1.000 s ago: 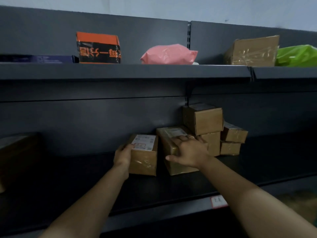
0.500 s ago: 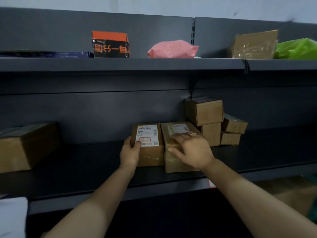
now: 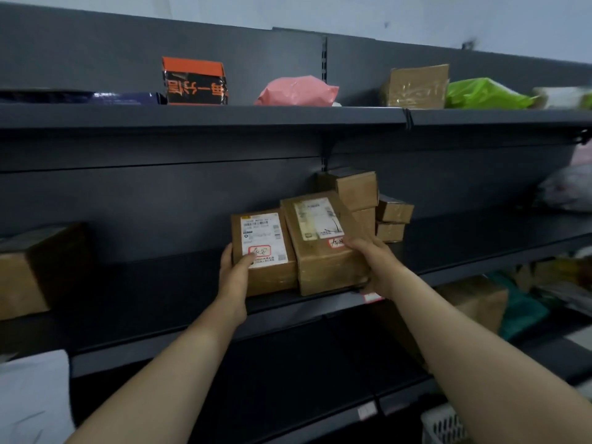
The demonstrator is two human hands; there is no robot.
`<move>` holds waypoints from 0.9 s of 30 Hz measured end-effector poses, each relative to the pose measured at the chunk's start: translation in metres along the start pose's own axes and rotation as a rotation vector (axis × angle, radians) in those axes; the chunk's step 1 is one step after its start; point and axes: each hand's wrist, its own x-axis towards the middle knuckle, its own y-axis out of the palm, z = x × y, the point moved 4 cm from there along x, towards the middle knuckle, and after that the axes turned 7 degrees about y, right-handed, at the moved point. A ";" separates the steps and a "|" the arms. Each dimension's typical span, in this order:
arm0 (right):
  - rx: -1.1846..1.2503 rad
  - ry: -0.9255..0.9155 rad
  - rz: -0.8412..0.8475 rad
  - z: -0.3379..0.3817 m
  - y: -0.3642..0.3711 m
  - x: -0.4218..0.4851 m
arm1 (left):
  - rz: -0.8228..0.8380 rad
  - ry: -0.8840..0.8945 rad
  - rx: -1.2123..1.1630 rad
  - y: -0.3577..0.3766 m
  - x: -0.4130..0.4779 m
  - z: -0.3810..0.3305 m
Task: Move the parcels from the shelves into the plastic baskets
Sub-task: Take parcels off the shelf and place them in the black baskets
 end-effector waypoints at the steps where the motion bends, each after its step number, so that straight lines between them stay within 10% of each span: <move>1: 0.001 -0.011 -0.012 -0.004 0.001 -0.006 | -0.016 0.013 -0.031 -0.003 -0.005 -0.001; 13: 0.127 -0.091 -0.169 -0.021 -0.062 -0.076 | 0.103 0.068 -0.138 0.030 -0.075 -0.009; 27: 0.349 0.290 -0.708 -0.166 -0.351 -0.230 | 0.677 -0.458 0.095 0.281 -0.258 0.140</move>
